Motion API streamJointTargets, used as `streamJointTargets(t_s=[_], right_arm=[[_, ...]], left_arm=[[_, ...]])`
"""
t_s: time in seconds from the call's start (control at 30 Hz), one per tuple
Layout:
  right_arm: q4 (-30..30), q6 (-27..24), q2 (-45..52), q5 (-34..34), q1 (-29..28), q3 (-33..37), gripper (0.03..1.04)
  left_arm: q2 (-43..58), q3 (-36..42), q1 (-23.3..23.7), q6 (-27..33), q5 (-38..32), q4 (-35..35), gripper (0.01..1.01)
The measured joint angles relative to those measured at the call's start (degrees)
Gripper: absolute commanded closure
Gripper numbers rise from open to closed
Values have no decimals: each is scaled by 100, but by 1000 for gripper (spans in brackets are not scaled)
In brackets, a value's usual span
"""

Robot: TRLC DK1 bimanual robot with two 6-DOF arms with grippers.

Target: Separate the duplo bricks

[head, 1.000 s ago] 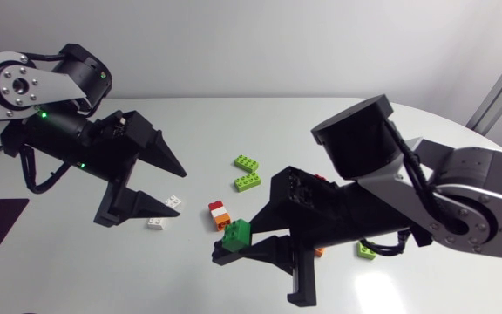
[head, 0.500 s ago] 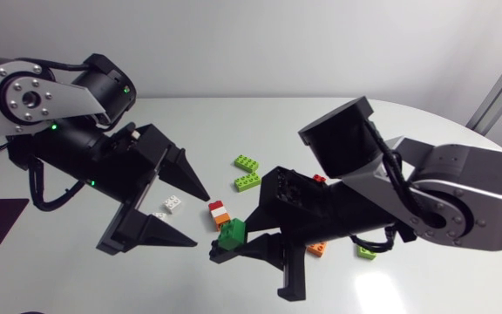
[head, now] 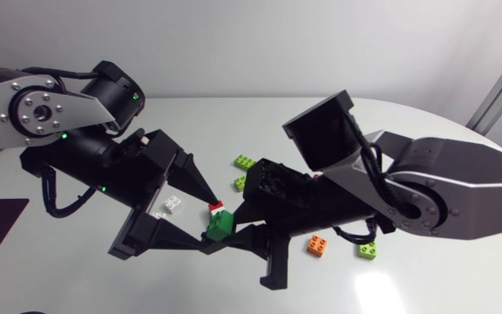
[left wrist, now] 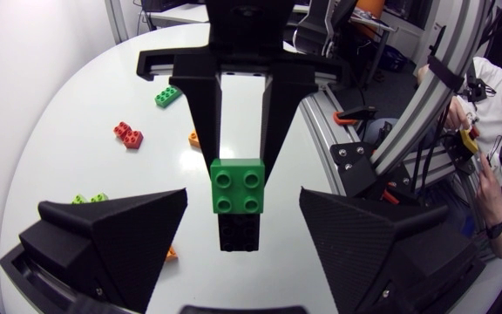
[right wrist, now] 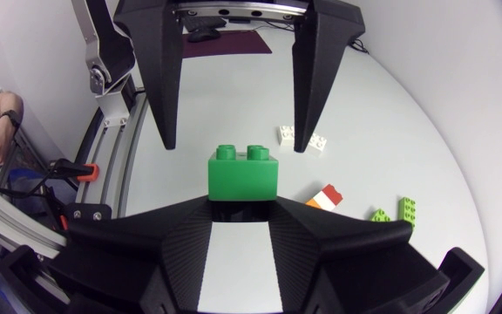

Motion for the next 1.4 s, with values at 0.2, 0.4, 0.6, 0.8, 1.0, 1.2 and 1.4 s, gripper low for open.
streamJointTargets(t_s=[0.2,0.4,0.6,0.8,1.0,1.2,1.4], right_arm=[[9,24,7,15,52,13,767],[15,42,13,15,74,13,767],[26,42,15,39,107,13,767],[26,42,15,39,125,13,767],[22,50,15,61,173,13,767],[7,105,15,76,177,11,767],[15,105,-4,79,177,-22,767]], left_arm=[[101,-37,-52,-129,28,188,177],[133,-44,-179,-251,44,317,261],[160,-72,-192,-273,131,356,438],[160,-184,-203,-295,142,431,692],[160,-212,-267,-380,140,446,702],[160,-212,-278,-382,140,446,713],[149,-212,-278,-404,160,442,713]])
